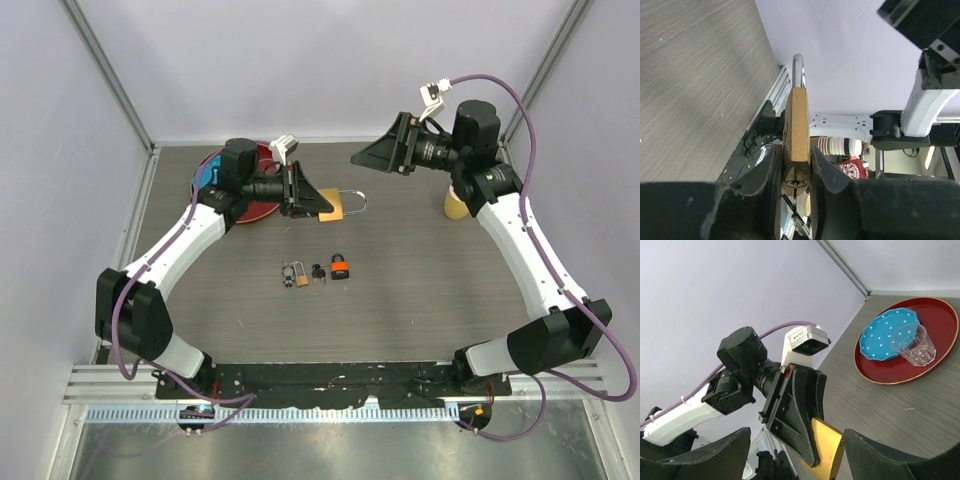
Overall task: Lock with the key
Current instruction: Lock the lock.
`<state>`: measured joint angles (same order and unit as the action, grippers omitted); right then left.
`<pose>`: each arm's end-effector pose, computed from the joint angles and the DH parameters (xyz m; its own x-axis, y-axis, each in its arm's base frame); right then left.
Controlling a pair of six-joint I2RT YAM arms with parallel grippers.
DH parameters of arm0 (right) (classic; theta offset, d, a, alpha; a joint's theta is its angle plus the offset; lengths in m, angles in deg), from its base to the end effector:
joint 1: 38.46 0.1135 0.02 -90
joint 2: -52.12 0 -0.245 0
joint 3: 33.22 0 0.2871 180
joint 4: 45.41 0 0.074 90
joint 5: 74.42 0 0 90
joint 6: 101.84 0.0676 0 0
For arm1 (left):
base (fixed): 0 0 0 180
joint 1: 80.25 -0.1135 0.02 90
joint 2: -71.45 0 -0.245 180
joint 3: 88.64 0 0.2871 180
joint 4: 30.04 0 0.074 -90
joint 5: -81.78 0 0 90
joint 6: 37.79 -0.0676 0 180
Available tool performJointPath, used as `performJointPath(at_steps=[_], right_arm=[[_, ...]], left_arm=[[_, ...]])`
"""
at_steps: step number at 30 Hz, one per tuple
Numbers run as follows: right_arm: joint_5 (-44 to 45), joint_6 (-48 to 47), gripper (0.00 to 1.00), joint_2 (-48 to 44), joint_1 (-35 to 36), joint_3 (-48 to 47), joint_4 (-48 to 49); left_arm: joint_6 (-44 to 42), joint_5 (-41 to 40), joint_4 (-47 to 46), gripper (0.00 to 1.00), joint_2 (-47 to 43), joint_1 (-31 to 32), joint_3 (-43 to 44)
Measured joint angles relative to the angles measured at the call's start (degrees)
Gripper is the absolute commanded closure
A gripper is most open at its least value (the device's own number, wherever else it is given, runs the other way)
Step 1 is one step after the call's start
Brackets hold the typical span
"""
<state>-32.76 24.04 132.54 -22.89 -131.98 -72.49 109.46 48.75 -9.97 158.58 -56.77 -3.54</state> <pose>0.3422 0.1478 0.4273 -0.6401 0.2261 -0.7343 -0.6351 0.3821 0.6713 0.3419 -0.2103 0.3063 -0.9685 -0.0791 -0.2359 0.2127 0.2291 -0.9499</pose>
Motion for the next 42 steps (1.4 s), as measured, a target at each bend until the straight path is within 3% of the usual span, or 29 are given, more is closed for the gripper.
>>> performJointPath(at_steps=[6,10,13,14,17,22,25,26,27,32,35,36,42], right_arm=[[-6.05,0.09,0.18,-0.02,-0.04,3.48,3.04],[-10.45,2.86,0.18,-0.02,0.20,8.33,7.65],[-12.90,5.31,0.25,0.35,0.90,10.12,10.60],[-13.38,5.86,0.35,0.52,1.11,10.12,11.37],[-15.10,7.69,0.53,0.63,2.19,10.12,14.03],[-16.35,12.22,0.63,0.85,3.34,10.12,19.71],[-16.20,14.34,0.82,1.27,3.96,10.12,22.29],[-16.28,15.32,0.95,1.42,4.13,10.12,22.43],[-16.33,16.00,0.98,1.73,4.17,10.12,22.84],[-15.76,17.73,0.98,2.47,4.42,10.12,23.82],[-15.04,17.86,0.98,2.47,4.55,10.12,23.85],[-14.64,17.86,0.98,2.47,4.57,10.12,23.85],[-11.45,17.75,0.98,2.47,4.92,10.16,22.56]], left_arm=[[0.09,4.26,-2.29,1.00,-0.07,-0.33,2.62],[4.81,7.78,-9.70,1.00,-0.09,-0.31,2.80],[9.35,9.64,-16.11,1.00,-0.11,-0.31,2.78],[10.58,10.19,-17.99,1.00,-0.09,-0.31,2.78],[13.38,11.17,-22.03,1.00,-0.09,-0.31,2.78],[15.63,12.02,-24.68,1.00,-0.09,-0.26,2.78],[16.13,12.22,-25.31,1.00,-0.09,-0.20,2.78],[16.22,12.37,-25.79,1.00,-0.09,-0.17,2.78],[16.04,12.41,-26.16,1.00,-0.09,-0.17,2.78],[16.13,12.61,-26.23,1.00,0.07,-0.55,2.78],[16.13,12.31,-26.23,0.90,0.07,-0.85,2.78],[16.13,11.93,-26.36,0.82,0.07,-1.18,2.62],[16.28,8.72,-28.26,0.69,-0.55,-2.21,0.52]])
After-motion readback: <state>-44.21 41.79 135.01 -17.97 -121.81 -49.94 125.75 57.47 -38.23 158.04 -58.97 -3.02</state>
